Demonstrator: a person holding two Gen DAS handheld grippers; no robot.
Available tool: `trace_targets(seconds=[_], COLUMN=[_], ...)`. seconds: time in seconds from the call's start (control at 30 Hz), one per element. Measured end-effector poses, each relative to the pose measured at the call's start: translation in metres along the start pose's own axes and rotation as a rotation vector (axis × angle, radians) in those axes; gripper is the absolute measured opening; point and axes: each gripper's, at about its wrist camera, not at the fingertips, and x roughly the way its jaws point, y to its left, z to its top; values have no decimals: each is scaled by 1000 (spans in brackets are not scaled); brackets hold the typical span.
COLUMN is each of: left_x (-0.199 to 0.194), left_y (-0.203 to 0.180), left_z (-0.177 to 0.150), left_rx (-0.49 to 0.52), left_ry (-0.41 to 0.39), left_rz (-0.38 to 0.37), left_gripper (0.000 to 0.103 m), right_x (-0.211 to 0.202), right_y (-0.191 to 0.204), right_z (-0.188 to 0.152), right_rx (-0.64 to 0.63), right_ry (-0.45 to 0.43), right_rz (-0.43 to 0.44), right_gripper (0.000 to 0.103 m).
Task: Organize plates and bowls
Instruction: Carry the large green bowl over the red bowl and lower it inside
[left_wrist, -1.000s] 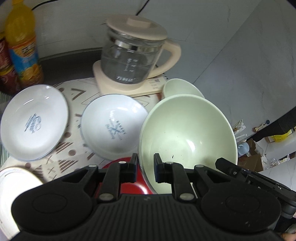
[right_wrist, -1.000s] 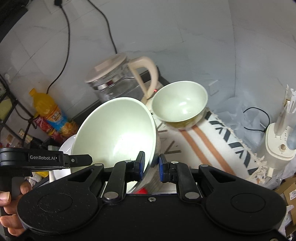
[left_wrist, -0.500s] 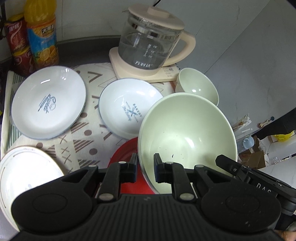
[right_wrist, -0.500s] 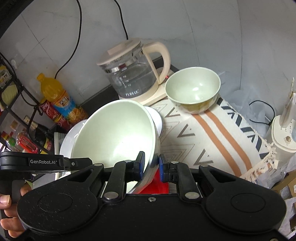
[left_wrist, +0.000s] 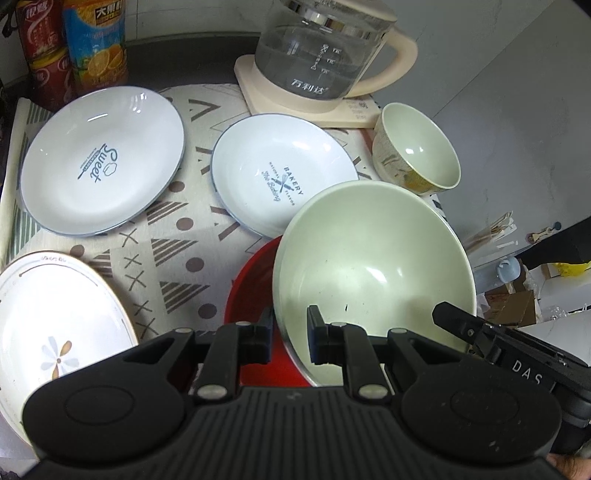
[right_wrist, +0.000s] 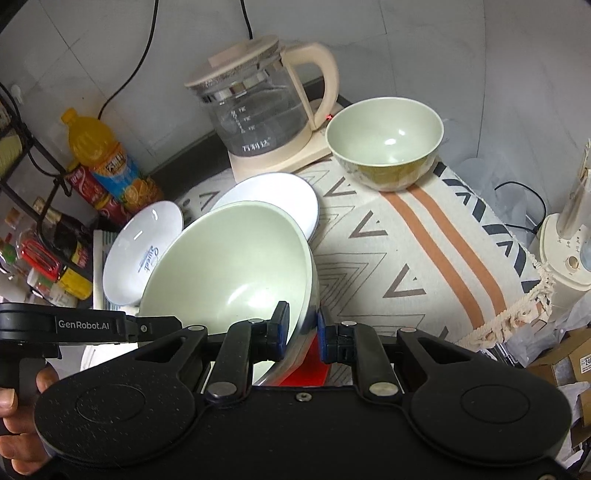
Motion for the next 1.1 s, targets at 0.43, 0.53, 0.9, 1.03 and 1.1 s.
trace_targets(seconds=[0.43, 0.53, 0.9, 1.03, 1.1], left_x=[14, 14, -5, -6, -7], left_y=[6, 8, 8, 10, 11], left_z=[-4, -4, 6, 4, 3], left_rx=[-21, -34, -44, -51, -55], left_ry=[45, 51, -11, -10, -8], left_rz=[13, 20, 12, 20, 27], left_gripper=[16, 16, 19, 19, 20], right_x=[22, 26, 31, 34, 36], right_y=[-2, -2, -2, -2, -4], right_z=[-2, -2, 0, -1, -2], right_rx=[-17, -19, -25, -19, -5], right_ry=[37, 44, 35, 49, 60], right_rz=[-28, -29, -45, -46, -41], right_gripper=[12, 12, 9, 9, 11])
